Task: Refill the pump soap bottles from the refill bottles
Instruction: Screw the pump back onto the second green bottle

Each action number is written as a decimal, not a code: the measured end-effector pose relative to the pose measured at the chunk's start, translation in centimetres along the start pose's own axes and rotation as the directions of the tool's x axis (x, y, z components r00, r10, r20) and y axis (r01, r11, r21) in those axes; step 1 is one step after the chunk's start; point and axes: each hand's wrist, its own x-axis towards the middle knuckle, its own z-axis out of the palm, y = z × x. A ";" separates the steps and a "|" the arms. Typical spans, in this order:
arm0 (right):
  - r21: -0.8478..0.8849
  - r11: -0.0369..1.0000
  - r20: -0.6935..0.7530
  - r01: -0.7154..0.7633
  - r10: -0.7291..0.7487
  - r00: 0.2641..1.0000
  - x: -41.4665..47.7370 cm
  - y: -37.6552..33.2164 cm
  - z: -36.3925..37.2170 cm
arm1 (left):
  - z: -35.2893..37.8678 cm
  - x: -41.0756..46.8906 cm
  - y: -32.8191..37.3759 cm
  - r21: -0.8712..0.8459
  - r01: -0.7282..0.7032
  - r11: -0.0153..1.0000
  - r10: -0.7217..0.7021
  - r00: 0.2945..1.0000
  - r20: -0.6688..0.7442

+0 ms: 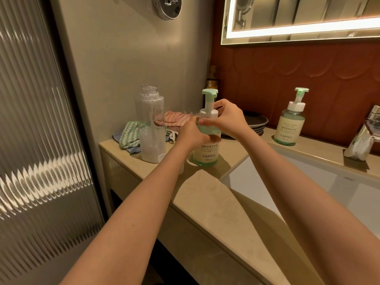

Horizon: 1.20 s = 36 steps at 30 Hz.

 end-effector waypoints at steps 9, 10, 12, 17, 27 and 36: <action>0.223 0.972 0.141 -0.077 0.046 0.989 -0.1 0.7 -0.5 | 0.0 0.0 -0.2 -0.019 0.011 1.000 -0.011 1.000 -0.007; 0.177 0.983 0.091 -0.051 0.035 0.995 0.0 0.7 -0.3 | 0.0 -0.1 -0.2 -0.022 0.010 1.000 -0.010 1.000 -0.008; 0.107 0.994 0.043 -0.032 0.027 0.999 0.1 0.8 -0.2 | -0.1 -0.1 -0.2 -0.018 0.007 1.000 -0.007 1.000 -0.006; 0.204 0.974 0.185 -0.104 0.066 0.981 -0.1 0.3 -1.0 | -0.1 -0.1 -0.1 -0.020 0.011 1.000 -0.011 1.000 -0.004; -0.012 0.999 -0.142 -0.051 0.049 0.989 -0.5 -0.2 -0.1 | 0.1 0.1 0.1 -0.015 0.043 0.999 -0.044 0.998 -0.034; 0.249 0.949 -0.012 -0.194 0.203 0.979 -0.1 -0.4 0.6 | 0.4 -0.3 0.5 -0.019 0.062 0.998 -0.063 0.995 -0.079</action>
